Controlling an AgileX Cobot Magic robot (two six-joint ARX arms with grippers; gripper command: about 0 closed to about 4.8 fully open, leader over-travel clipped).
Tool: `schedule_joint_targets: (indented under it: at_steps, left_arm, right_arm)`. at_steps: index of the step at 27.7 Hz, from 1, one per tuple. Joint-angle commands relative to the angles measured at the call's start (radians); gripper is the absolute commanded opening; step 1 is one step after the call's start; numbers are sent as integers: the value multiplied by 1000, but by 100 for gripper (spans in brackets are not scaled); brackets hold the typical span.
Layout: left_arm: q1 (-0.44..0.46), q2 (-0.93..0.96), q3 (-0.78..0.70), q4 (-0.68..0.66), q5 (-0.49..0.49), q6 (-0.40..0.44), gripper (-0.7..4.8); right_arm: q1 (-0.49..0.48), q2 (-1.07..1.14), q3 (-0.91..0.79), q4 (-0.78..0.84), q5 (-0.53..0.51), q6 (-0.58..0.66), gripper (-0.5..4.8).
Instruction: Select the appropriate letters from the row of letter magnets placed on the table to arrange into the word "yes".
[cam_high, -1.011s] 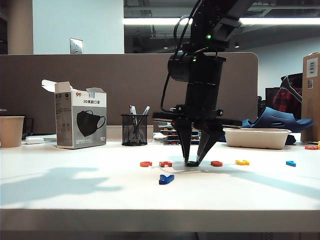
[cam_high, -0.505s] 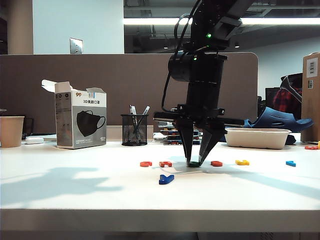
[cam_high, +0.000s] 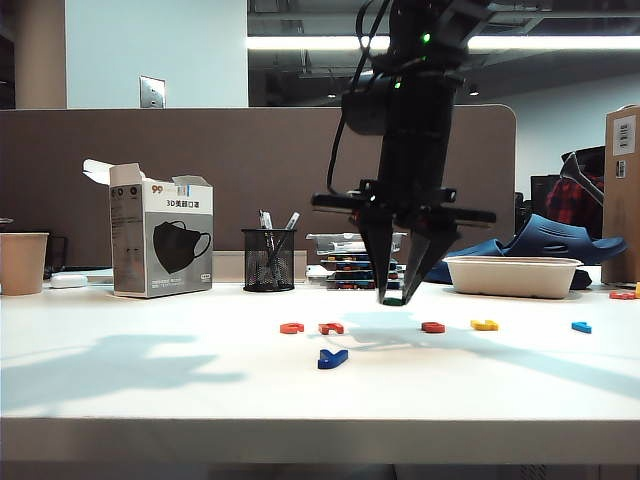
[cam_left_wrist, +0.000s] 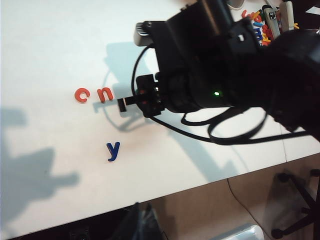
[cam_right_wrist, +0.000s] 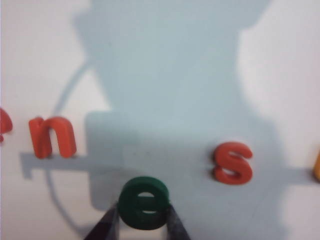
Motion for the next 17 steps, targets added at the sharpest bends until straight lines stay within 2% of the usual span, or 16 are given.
schedule_joint_targets:
  at_steps: [1, 4, 17]
  left_arm:
    - [0, -3, 3, 5, 1, 4, -5]
    - [0, -2, 3, 5, 1, 4, -5]
    - [0, -2, 3, 5, 1, 4, -5]
  right_arm:
    - [1, -22, 3, -45, 8, 34, 115]
    - [1, -32, 3, -87, 7, 84, 116]
    - [32, -36, 3, -177, 13, 83, 116]
